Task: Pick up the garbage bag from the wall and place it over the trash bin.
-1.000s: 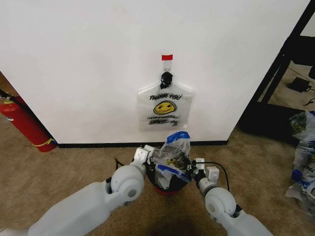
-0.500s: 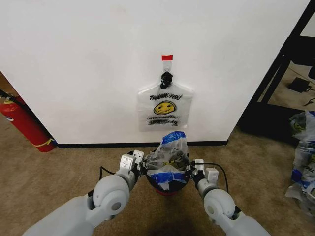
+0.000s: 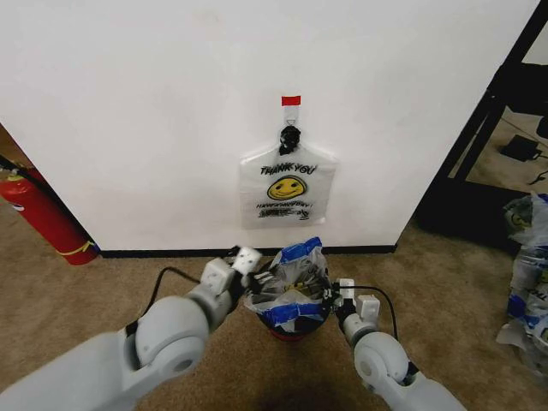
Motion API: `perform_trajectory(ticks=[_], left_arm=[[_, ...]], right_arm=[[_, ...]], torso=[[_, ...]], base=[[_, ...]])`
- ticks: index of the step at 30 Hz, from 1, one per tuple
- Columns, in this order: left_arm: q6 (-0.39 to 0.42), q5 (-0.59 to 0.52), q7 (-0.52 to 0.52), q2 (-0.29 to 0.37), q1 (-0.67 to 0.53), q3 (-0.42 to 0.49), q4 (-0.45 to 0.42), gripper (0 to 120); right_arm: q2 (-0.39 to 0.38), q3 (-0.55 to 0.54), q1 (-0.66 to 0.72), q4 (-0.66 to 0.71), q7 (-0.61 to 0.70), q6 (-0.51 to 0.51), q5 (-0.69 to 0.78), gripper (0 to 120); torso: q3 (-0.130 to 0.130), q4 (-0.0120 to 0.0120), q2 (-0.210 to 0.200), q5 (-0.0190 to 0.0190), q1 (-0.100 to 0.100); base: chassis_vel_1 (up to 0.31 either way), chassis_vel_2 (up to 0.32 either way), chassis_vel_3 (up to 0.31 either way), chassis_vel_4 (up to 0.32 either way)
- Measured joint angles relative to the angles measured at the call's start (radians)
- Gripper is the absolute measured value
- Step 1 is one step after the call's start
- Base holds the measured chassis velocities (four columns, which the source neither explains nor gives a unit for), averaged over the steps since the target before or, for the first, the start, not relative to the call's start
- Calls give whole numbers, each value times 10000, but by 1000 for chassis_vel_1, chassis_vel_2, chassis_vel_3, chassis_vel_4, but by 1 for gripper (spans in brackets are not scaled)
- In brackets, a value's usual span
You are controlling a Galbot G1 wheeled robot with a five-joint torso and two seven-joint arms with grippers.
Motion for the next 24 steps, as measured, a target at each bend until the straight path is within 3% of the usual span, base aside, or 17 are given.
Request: perform_trajectory(ticks=[1,6,13,19,23,24], left_arm=[[-3,344,166,-240,-465,495,359,88],[-115,1115,504,-676,-1331,1448,1160,99],[-35,1382,456,-607,-1192,1650,1504,100],[-20,1380,314,-970,-1472,1892,1924,94],[-82,1368,294,-1185,-1529,1968,2277,74],[-82,1368,294,-1185,-1529,1968,2277,74]], right_arm=[[9,76,-60,14,0,-2,3,2],[13,197,-120,37,-3,-4,32,2],[38,220,-74,-37,-61,26,35,2],[100,188,1,-92,-68,39,44,2],[128,185,-8,-93,-64,39,55,2],[128,185,-8,-93,-64,39,55,2]], torso=[[1,-8,0,-2,1],[1,-2,0,-6,1],[0,6,0,-10,0],[0,-2,0,-5,0],[-1,-1,0,-8,0],[-1,-1,0,-8,0]], base=[[0,0,0,0],[0,0,0,0],[0,0,0,0],[0,0,0,0],[0,0,0,0],[0,0,0,0]])
